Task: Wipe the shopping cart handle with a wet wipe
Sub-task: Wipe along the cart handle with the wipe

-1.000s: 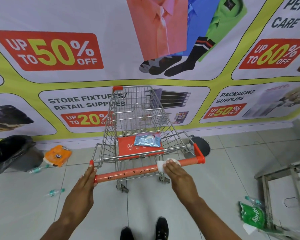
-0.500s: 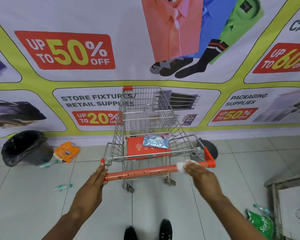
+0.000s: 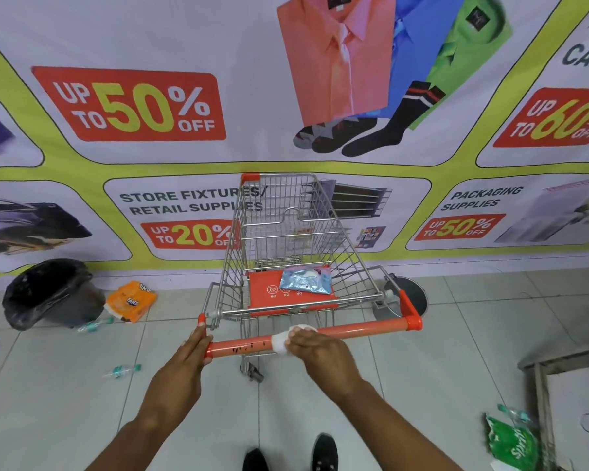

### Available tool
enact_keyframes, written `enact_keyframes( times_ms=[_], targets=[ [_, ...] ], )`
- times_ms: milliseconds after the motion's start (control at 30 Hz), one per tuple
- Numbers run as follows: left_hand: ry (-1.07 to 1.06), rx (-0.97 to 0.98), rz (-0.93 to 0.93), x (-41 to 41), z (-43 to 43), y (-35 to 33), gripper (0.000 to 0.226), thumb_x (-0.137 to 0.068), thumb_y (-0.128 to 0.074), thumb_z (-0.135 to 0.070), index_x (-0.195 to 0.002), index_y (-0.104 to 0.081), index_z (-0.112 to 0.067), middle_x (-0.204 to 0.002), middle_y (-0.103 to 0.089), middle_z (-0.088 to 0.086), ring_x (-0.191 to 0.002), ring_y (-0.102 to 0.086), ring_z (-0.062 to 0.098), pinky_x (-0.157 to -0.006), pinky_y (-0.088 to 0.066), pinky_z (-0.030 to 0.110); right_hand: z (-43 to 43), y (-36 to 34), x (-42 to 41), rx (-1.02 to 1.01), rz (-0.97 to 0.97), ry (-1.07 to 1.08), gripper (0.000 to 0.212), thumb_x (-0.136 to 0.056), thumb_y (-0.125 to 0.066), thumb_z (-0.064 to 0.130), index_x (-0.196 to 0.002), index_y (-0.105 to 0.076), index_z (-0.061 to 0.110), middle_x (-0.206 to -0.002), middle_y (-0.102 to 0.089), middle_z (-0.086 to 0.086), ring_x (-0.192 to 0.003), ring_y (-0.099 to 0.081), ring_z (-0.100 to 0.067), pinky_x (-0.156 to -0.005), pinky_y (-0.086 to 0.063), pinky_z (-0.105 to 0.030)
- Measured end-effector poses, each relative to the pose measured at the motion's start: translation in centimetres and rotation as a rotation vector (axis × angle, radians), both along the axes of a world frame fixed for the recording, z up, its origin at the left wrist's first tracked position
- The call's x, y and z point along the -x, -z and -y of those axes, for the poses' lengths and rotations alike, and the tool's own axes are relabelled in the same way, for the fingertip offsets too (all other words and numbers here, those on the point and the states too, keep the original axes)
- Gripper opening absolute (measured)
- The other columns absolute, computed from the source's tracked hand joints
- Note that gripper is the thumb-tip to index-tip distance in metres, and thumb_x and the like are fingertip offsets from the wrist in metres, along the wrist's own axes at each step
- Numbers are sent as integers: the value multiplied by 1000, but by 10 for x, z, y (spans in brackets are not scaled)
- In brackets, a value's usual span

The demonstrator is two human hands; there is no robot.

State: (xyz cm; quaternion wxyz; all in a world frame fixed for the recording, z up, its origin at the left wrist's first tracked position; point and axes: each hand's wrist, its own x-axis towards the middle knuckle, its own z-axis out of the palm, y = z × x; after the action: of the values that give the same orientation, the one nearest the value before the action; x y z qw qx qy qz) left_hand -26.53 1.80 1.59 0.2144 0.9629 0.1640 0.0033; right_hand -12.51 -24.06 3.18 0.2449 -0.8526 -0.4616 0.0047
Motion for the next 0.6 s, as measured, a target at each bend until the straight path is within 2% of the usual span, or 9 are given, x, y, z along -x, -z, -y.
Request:
enact_keyframes(
  times_ms=[100, 200, 267, 367, 500, 600],
  targets=[
    [20, -26, -9, 0, -3, -1, 59, -83, -66, -4, -137, -45, -16, -150, -34, -1, -88, -68, 27, -61, -58, 32, 23, 0, -12, 28, -7, 26, 59, -52, -81, -13, -102, -76, 18, -110, -71, 0, -103, -66, -13, -96, -45, -28],
    [27, -35, 2, 0, -4, -3, 56, -82, -67, -5, -135, -48, -15, -148, -38, -1, -85, -69, 26, -57, -57, 30, 72, -5, -29, 21, 27, 128, 54, -57, -70, -12, -101, -76, 18, -111, -71, -2, -104, -66, -14, -98, -43, -25],
    [45, -33, 21, 0, -2, -4, 55, -80, -70, -4, -131, -53, -14, -145, -42, -2, -79, -69, 24, -51, -53, 25, 104, -10, -41, 44, 42, 212, 61, -49, -72, -20, -97, -77, 18, -108, -72, -4, -99, -68, -17, -89, -49, -25],
    [59, -33, 24, 0, -2, -4, 55, -78, -72, -3, -129, -55, -13, -143, -45, 0, -75, -70, 24, -47, -52, 24, 127, -14, -55, 91, 70, 280, 68, -39, -80, -26, -92, -78, 16, -103, -73, -5, -92, -71, -20, -78, -55, -34],
    [44, 3, 35, 0, -3, 0, 53, -80, -70, -3, -130, -54, -12, -144, -44, 0, -71, -70, 23, -44, -44, 17, 118, -12, -53, 80, 82, 269, 63, -38, -86, -22, -89, -79, 14, -98, -74, -7, -88, -72, -20, -81, -52, -37],
    [17, 36, 40, 0, -7, 5, 51, -84, -65, -5, -133, -51, -14, -147, -40, -1, -76, -69, 19, -47, -46, 16, 87, -10, -45, 54, 40, 151, 58, -42, -88, -15, -91, -79, 15, -98, -74, -4, -91, -71, -16, -89, -49, -33]
  ],
)
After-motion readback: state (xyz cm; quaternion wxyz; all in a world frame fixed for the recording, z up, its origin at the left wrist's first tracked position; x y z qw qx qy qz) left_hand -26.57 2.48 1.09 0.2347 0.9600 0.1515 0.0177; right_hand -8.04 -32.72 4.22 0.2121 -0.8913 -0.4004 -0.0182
